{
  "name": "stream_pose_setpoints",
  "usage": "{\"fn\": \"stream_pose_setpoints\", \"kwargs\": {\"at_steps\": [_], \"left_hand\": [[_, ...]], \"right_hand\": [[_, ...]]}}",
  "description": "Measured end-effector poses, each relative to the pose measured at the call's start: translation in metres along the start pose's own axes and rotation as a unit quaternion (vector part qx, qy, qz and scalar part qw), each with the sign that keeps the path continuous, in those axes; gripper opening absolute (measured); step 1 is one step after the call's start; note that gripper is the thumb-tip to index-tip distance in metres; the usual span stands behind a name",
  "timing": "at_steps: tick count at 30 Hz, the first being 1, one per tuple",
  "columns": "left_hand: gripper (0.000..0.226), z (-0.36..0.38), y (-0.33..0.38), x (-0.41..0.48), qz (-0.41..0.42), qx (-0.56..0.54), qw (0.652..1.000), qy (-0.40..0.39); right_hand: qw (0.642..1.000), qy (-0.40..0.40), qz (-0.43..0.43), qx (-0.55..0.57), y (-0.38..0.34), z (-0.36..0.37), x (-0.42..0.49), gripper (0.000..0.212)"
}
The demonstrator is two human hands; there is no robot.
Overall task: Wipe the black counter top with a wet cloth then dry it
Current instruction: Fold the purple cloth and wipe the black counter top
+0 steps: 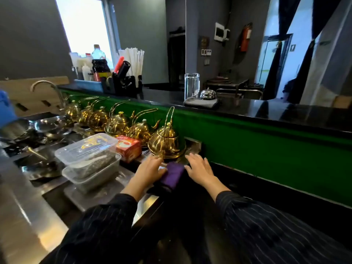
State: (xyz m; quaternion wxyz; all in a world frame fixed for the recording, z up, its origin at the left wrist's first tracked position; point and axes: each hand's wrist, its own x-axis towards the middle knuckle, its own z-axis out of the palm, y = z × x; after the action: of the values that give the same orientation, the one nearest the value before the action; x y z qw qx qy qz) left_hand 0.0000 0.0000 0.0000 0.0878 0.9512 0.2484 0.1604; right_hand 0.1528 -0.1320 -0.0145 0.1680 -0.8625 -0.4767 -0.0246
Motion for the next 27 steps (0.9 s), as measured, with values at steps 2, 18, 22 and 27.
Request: {"fn": "stream_pose_setpoints", "kwargs": {"at_steps": [2,18,22,27], "left_hand": [[0.034,0.004,0.000,0.001,-0.019,-0.036,0.999,-0.023],[0.055,0.023,0.027,0.007,-0.065,-0.173,0.982,-0.034],[0.030,0.019,0.057,0.016,-0.025,-0.196,0.980,0.022],[0.018,0.013,0.131,0.026,0.059,-0.223,0.972,0.052]], "right_hand": [[1.000,0.001,-0.010,0.002,-0.011,0.006,0.000,0.035],[0.982,0.095,-0.046,0.154,-0.014,-0.002,-0.025,0.014],[0.977,0.157,-0.106,0.093,0.008,-0.024,-0.043,0.010],[0.970,0.217,-0.107,0.007,0.060,-0.055,-0.072,0.023]]}}
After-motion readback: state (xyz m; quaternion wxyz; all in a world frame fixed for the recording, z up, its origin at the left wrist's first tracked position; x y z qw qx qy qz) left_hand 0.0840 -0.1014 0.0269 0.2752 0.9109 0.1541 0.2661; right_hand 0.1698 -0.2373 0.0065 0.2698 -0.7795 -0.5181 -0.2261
